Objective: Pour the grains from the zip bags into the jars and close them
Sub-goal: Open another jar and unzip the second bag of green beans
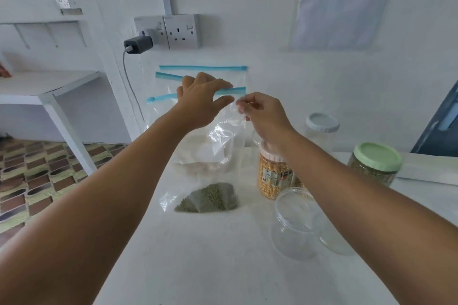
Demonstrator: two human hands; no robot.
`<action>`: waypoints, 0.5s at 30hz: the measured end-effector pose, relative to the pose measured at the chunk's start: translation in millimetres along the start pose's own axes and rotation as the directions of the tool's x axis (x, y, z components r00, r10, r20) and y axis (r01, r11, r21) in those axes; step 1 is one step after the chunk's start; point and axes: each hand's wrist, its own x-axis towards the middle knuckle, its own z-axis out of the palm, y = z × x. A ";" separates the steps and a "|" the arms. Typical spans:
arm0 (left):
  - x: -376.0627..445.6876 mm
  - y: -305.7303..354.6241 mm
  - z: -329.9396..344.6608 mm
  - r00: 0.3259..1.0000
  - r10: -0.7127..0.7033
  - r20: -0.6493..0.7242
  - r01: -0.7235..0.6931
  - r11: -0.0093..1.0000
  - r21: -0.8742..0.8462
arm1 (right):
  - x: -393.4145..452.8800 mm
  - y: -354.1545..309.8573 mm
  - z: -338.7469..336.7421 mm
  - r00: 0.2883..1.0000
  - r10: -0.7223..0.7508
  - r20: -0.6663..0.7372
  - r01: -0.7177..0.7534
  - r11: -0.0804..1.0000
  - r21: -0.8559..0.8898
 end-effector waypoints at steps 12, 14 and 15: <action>-31.0 -0.6 0.6 0.996 0.086 -0.035 -0.082 0.991 0.103 | -21.3 -8.8 -18.7 0.955 -0.279 0.102 0.297 0.911 -0.286; -32.0 -17.1 -8.5 0.999 0.046 -0.026 -0.043 0.990 0.135 | -22.8 -3.6 -25.2 0.950 -0.303 0.078 0.312 0.903 -0.294; -32.1 -25.8 -13.0 0.999 0.017 -0.039 -0.012 0.991 0.132 | -23.1 -1.5 -29.2 0.951 -0.302 0.067 0.308 0.903 -0.300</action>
